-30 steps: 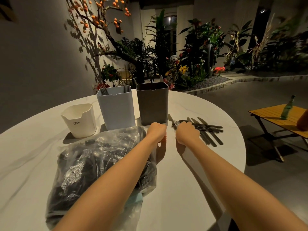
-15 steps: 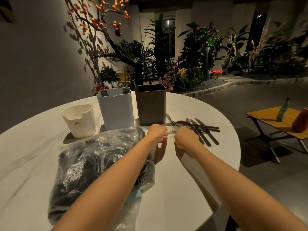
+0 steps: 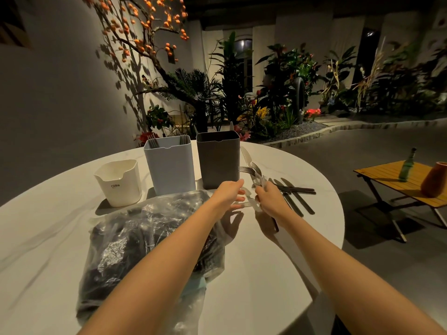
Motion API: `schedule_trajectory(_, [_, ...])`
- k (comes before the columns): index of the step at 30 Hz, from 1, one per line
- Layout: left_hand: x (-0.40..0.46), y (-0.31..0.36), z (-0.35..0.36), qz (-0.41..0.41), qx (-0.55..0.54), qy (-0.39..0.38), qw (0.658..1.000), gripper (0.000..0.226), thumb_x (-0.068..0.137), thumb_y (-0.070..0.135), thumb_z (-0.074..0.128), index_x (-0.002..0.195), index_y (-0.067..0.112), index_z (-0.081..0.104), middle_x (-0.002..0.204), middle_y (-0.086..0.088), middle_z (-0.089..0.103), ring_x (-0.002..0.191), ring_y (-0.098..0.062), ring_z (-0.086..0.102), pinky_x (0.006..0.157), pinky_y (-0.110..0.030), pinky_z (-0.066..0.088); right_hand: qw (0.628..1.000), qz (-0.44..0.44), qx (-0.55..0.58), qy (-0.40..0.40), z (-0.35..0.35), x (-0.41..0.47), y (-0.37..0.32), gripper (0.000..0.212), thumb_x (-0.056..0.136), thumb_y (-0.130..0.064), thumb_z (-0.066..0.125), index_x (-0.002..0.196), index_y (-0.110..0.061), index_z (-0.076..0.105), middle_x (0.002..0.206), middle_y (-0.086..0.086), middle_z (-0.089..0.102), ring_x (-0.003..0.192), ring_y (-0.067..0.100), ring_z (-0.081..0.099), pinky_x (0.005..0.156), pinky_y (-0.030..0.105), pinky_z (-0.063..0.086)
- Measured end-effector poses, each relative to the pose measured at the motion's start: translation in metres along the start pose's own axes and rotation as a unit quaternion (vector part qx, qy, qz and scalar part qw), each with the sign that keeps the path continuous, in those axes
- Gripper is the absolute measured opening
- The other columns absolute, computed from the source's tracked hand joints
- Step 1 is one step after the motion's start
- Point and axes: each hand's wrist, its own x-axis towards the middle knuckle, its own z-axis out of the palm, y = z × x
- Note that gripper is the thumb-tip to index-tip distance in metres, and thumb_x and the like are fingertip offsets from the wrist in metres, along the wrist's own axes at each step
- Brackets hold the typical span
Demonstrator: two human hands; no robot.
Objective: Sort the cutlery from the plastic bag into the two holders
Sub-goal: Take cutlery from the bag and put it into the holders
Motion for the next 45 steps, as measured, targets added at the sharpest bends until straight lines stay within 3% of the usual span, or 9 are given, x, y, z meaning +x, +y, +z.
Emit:
schedule_trajectory(3, [0.003, 0.000, 0.002, 0.010, -0.011, -0.034, 0.999, 0.047, 0.101, 0.041, 0.041, 0.138, 0.011, 0.042, 0.140, -0.009, 0.048, 0.127, -0.029, 0.048, 0.106, -0.042, 0.043, 1.000, -0.012, 0.024, 0.000, 0.001, -0.001, 0.004, 0.019, 0.102, -0.018, 0.039, 0.106, -0.005, 0.053, 0.080, 0.003, 0.052, 0.067, 0.009, 0.047, 0.058, 0.020, 0.037])
schedule_trajectory(8, [0.011, 0.005, 0.015, 0.023, -0.041, -0.058, 0.997, 0.054, 0.099, 0.044, 0.044, 0.143, 0.013, 0.040, 0.146, -0.004, 0.044, 0.129, -0.027, 0.046, 0.107, -0.042, 0.041, 0.998, -0.032, 0.042, 0.023, -0.001, -0.004, 0.009, 0.018, 0.103, -0.020, 0.038, 0.099, -0.010, 0.053, 0.074, -0.002, 0.051, 0.066, 0.006, 0.048, 0.058, 0.016, 0.037])
schedule_trajectory(14, [0.018, 0.013, 0.027, 0.037, -0.124, -0.007, 0.992, 0.025, 0.103, 0.032, 0.039, 0.114, 0.016, 0.054, 0.111, -0.002, 0.061, 0.101, -0.020, 0.058, 0.095, -0.040, 0.048, 0.997, -0.051, 0.050, 0.035, -0.001, -0.005, 0.011, 0.021, 0.103, -0.028, 0.040, 0.102, -0.013, 0.055, 0.079, -0.004, 0.054, 0.071, 0.006, 0.051, 0.062, 0.016, 0.040])
schedule_trajectory(20, [0.024, 0.013, 0.024, 0.066, -0.175, 0.074, 0.980, 0.026, 0.105, 0.024, 0.034, 0.107, 0.011, 0.056, 0.112, -0.011, 0.064, 0.107, -0.026, 0.061, 0.096, -0.039, 0.050, 0.995, -0.082, 0.038, 0.046, -0.002, -0.006, 0.011, 0.024, 0.102, -0.030, 0.042, 0.095, -0.013, 0.057, 0.075, -0.006, 0.054, 0.072, 0.008, 0.053, 0.061, 0.015, 0.038])
schedule_trajectory(25, [0.017, 0.012, 0.010, 0.105, -0.194, 0.096, 0.971, 0.023, 0.106, 0.023, 0.029, 0.098, 0.015, 0.049, 0.089, -0.006, 0.066, 0.081, -0.017, 0.064, 0.084, -0.033, 0.052, 0.991, -0.106, 0.031, 0.071, -0.005, -0.002, 0.013, 0.035, 0.100, -0.031, 0.045, 0.092, -0.001, 0.062, 0.069, -0.003, 0.054, 0.064, 0.009, 0.051, 0.064, 0.023, 0.042])
schedule_trajectory(32, [0.008, 0.002, -0.007, 0.116, -0.252, 0.127, 0.952, 0.027, 0.106, 0.031, 0.028, 0.102, 0.011, 0.046, 0.072, -0.007, 0.054, 0.064, -0.015, 0.055, 0.065, -0.030, 0.054, 0.990, -0.115, 0.079, 0.017, 0.003, -0.009, -0.007, 0.027, 0.101, -0.033, 0.042, 0.098, -0.012, 0.057, 0.073, -0.002, 0.050, 0.066, 0.009, 0.046, 0.061, 0.022, 0.039])
schedule_trajectory(37, [0.003, 0.008, -0.014, 0.172, -0.204, 0.162, 0.950, 0.031, 0.105, 0.037, 0.028, 0.098, 0.011, 0.043, 0.068, -0.002, 0.038, 0.056, -0.010, 0.035, 0.050, -0.020, 0.037, 0.981, -0.138, 0.132, -0.033, 0.012, -0.018, -0.027, 0.014, 0.101, -0.021, 0.048, 0.104, -0.009, 0.051, 0.069, -0.004, 0.048, 0.057, 0.006, 0.041, 0.051, 0.017, 0.035])
schedule_trajectory(41, [0.000, 0.013, -0.019, 0.211, -0.146, 0.145, 0.956, 0.024, 0.105, 0.034, 0.030, 0.105, 0.013, 0.040, 0.078, 0.000, 0.040, 0.068, -0.009, 0.039, 0.061, -0.021, 0.038, 0.972, -0.133, 0.181, -0.072, 0.017, -0.020, -0.033, 0.026, 0.102, -0.022, 0.043, 0.113, -0.001, 0.054, 0.064, -0.002, 0.047, 0.053, 0.005, 0.039, 0.047, 0.014, 0.035])
schedule_trajectory(45, [-0.006, 0.015, -0.020, 0.224, -0.093, 0.137, 0.960, 0.019, 0.102, 0.033, 0.041, 0.111, 0.016, 0.045, 0.095, 0.005, 0.054, 0.094, -0.011, 0.055, 0.084, -0.026, 0.046, 0.969, -0.119, 0.200, -0.082, 0.020, -0.019, -0.036, 0.028, 0.102, -0.030, 0.042, 0.117, -0.011, 0.056, 0.068, 0.001, 0.048, 0.060, 0.007, 0.044, 0.054, 0.014, 0.040])
